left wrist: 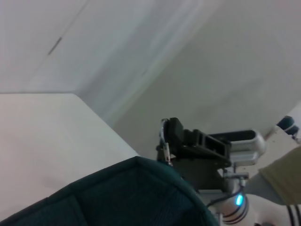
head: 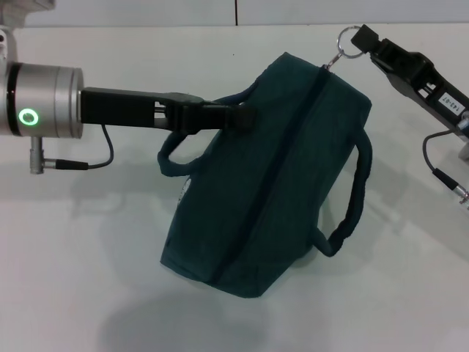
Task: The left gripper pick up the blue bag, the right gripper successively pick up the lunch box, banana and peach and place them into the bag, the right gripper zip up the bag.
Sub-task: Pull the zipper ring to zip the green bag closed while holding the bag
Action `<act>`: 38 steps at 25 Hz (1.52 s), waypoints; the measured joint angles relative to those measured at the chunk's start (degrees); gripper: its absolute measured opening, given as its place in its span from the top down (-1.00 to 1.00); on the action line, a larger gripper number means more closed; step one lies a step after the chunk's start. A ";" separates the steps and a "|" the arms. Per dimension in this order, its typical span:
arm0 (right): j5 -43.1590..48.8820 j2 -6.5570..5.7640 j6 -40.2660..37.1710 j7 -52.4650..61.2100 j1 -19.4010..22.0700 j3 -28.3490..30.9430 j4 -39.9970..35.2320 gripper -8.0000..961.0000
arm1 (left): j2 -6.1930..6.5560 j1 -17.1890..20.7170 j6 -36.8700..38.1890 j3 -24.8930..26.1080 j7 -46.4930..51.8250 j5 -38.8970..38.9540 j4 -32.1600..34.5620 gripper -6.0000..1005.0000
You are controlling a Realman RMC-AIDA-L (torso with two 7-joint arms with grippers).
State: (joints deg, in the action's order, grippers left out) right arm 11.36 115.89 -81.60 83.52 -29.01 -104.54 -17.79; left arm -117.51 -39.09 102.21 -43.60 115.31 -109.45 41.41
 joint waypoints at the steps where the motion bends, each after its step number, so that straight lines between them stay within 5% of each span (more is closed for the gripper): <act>1: 0.00 -0.01 -0.08 0.02 0.00 0.01 0.07 0.77 | -0.03 0.07 0.38 0.00 -0.03 0.35 -0.01 0.86; 27: -0.37 0.15 4.76 4.32 -0.21 -0.49 4.48 0.76 | 0.19 0.25 6.59 -0.63 -2.26 7.06 -0.19 0.76; 38: -0.16 0.01 2.04 3.21 -0.65 -0.71 3.89 0.75 | 0.09 0.00 0.68 -0.59 -2.29 6.75 -0.19 0.71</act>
State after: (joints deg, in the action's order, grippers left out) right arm 11.20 115.90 -79.56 86.73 -29.66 -105.25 -13.91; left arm -117.42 -39.09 102.89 -44.18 113.02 -102.70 41.22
